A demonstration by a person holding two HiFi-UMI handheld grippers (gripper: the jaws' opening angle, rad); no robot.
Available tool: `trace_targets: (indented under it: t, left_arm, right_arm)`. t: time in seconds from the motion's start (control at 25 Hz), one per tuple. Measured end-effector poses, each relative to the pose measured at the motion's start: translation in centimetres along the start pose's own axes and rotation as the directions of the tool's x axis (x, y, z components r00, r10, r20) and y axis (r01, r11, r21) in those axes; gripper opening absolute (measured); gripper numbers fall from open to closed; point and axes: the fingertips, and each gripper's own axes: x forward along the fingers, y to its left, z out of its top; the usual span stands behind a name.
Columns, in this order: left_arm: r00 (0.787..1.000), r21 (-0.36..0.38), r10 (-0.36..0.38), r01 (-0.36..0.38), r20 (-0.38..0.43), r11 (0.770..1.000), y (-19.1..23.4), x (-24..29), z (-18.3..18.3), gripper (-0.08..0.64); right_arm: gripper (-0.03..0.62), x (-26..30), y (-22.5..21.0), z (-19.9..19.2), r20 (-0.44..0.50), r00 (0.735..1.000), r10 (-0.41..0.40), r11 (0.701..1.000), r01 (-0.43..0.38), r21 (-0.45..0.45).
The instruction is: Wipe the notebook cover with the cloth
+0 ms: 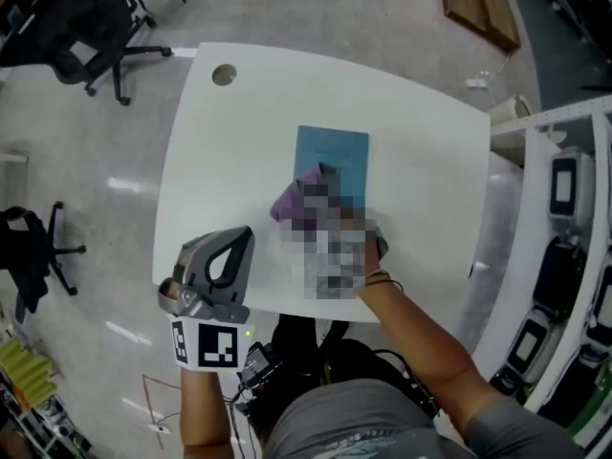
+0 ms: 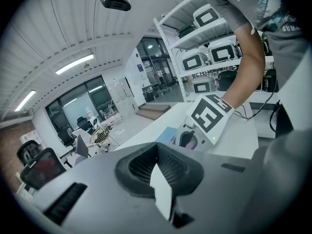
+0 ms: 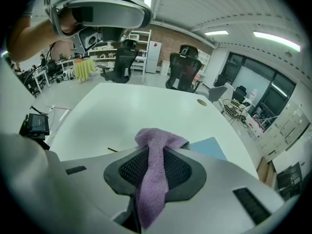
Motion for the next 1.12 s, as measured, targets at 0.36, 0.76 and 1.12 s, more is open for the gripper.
trace_targets:
  t: [0.36,0.76,1.12]
  left_arm:
    - [0.997,0.009,-0.062,0.061,0.051,0.998,-0.6,2.1,1.3,0.002]
    - [0.99,0.082,-0.126,0.121,0.062,0.989,-1.5,5.7,4.0,0.002]
    - [0.99,0.059,-0.12,0.116,0.076,0.991,-1.1,6.5,3.8,0.002]
  right_arm:
    - [0.107,-2.4,-2.1,-3.9,-0.053,0.997,-0.063,0.993,0.068,0.092]
    - [0.107,-5.8,-4.8,-9.5,-0.105,0.985,-0.14,0.975,0.156,0.16]
    - [0.107,-5.2,-5.3,-9.3,-0.12,0.984,-0.136,0.981,0.15,0.122]
